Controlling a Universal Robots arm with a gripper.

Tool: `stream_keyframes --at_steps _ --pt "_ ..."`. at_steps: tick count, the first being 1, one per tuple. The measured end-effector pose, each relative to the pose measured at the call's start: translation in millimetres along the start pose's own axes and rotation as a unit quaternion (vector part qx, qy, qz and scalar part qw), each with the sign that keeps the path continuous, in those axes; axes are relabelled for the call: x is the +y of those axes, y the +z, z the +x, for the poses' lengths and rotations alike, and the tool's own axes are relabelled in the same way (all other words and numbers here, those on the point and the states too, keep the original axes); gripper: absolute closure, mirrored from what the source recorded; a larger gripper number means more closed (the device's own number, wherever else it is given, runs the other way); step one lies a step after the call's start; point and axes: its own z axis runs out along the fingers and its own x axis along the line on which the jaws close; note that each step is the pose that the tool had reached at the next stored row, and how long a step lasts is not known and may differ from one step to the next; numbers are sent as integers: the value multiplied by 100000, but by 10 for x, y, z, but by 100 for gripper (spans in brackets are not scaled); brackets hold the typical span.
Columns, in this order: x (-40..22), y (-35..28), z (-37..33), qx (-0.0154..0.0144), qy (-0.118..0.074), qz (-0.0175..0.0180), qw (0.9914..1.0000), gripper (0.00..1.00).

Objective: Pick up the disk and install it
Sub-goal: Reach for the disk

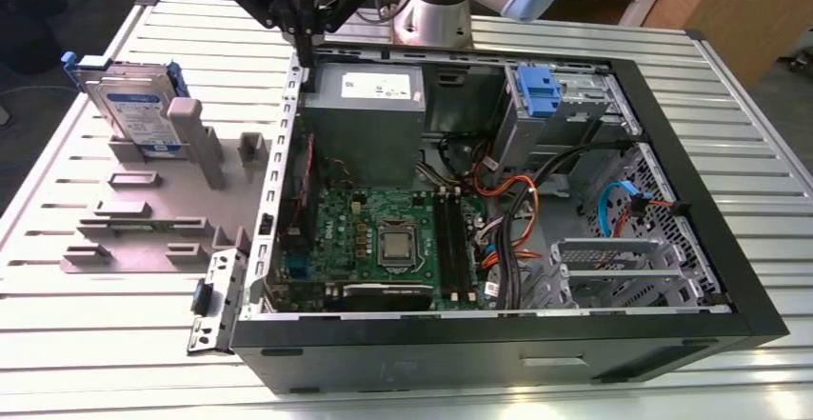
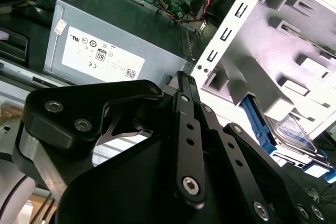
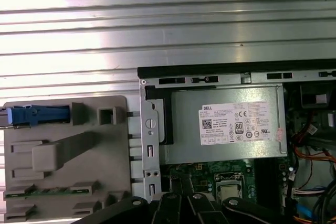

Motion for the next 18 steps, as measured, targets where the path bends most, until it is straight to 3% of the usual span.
stream_keyframes --at_steps 18 --pt "-6 2 78 0 0 -3 100000 89"
